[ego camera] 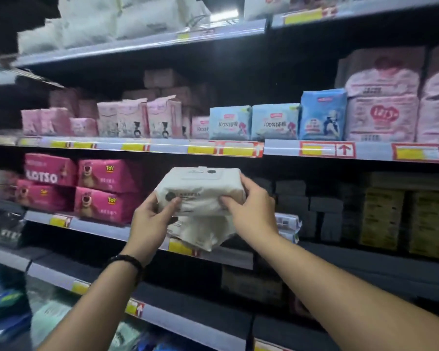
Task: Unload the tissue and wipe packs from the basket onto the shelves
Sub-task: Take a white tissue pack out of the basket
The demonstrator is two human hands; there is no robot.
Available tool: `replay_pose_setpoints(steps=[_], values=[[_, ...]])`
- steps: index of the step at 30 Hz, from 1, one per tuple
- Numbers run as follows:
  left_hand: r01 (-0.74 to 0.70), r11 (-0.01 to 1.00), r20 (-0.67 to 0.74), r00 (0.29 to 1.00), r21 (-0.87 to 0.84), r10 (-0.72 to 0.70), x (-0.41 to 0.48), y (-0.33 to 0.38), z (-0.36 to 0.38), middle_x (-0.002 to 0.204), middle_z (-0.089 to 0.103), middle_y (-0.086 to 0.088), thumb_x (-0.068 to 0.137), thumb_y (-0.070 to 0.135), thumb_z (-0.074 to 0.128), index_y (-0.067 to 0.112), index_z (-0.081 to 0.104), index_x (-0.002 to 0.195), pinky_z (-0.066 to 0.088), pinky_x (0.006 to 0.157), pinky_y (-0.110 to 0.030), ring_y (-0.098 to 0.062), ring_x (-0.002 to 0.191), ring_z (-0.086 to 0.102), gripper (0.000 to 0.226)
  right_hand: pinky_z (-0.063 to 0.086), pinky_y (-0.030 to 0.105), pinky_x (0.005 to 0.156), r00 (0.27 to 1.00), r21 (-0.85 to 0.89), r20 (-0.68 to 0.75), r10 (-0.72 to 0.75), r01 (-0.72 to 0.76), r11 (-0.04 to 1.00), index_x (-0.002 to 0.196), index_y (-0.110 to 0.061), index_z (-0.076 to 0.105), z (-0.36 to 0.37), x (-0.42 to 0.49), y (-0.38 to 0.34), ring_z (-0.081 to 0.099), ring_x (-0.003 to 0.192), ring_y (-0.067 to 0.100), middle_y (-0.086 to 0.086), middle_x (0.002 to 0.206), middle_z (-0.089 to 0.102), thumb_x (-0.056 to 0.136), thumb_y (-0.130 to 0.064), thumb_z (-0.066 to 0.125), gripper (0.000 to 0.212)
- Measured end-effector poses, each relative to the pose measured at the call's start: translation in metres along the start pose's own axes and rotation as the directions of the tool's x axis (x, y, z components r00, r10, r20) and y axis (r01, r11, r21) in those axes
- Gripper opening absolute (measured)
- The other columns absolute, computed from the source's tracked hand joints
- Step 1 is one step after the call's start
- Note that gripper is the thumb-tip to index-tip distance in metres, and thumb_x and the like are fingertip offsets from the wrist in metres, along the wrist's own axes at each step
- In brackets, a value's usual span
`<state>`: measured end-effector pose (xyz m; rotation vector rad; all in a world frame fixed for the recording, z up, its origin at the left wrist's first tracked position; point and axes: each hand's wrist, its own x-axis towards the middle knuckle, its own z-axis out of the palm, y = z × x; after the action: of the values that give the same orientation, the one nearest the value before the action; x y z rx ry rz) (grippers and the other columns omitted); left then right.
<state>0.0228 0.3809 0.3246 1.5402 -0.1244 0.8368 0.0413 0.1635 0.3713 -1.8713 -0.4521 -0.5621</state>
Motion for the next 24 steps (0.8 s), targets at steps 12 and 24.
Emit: replay_pose_setpoints(steps=[12, 24], values=[[0.139, 0.938, -0.057, 0.99, 0.318, -0.128, 0.068, -0.067, 0.011, 0.108, 0.078, 0.011, 0.099, 0.052, 0.064, 0.033, 0.065, 0.117, 0.059, 0.096, -0.053, -0.017, 0.1, 0.075, 0.027, 0.043, 0.033, 0.077, 0.988, -0.324, 0.094, 0.123, -0.087, 0.942, 0.122, -0.013, 0.063, 0.051, 0.062, 0.035, 0.055, 0.088, 0.026, 0.01, 0.116, 0.064, 0.102, -0.03, 0.067, 0.026], [0.022, 0.824, -0.2, 0.973, 0.567, 0.112, -0.026, -0.01, 0.042, 0.129, 0.056, -0.009, 0.089, 0.016, 0.071, 0.019, 0.052, 0.127, 0.047, 0.101, -0.048, -0.033, 0.116, 0.054, 0.044, 0.055, 0.031, 0.091, 0.935, -0.435, 0.353, 0.041, 0.125, 0.892, 0.131, -0.027, 0.064, -0.057, -0.025, 0.047, 0.065, 0.099, 0.013, -0.006, 0.111, 0.069, 0.1, -0.032, 0.069, 0.032]])
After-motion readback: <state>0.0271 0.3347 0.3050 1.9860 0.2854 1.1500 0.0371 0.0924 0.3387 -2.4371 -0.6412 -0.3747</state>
